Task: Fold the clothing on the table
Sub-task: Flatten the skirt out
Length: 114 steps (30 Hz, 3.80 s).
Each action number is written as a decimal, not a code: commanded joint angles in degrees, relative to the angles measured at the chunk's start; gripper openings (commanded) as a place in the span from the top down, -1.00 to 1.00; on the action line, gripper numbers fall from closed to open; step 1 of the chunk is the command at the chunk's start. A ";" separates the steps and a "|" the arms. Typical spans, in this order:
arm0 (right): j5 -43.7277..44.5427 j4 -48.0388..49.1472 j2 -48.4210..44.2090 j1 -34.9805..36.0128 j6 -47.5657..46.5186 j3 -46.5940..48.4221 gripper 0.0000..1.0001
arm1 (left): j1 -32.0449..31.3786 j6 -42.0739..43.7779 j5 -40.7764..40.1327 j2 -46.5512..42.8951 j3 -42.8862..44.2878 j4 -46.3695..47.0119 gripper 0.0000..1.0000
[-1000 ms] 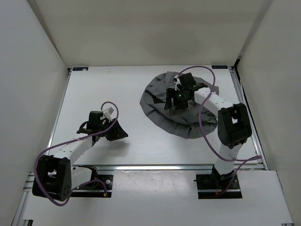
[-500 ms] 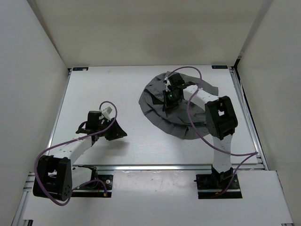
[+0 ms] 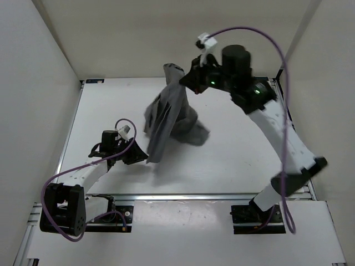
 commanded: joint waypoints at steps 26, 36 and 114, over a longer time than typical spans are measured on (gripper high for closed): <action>23.25 -5.79 -31.47 -35.41 14.87 -50.73 -0.18 | -2.90 4.80 -0.82 -3.18 14.00 -13.21 0.33; 9.80 5.63 -26.90 -26.72 19.71 -55.72 -0.27 | -15.38 3.30 -5.64 18.32 32.81 -2.32 0.21; 8.23 19.34 5.97 -38.66 16.72 -55.91 0.17 | -9.33 1.90 -5.39 -3.79 8.65 -12.07 0.71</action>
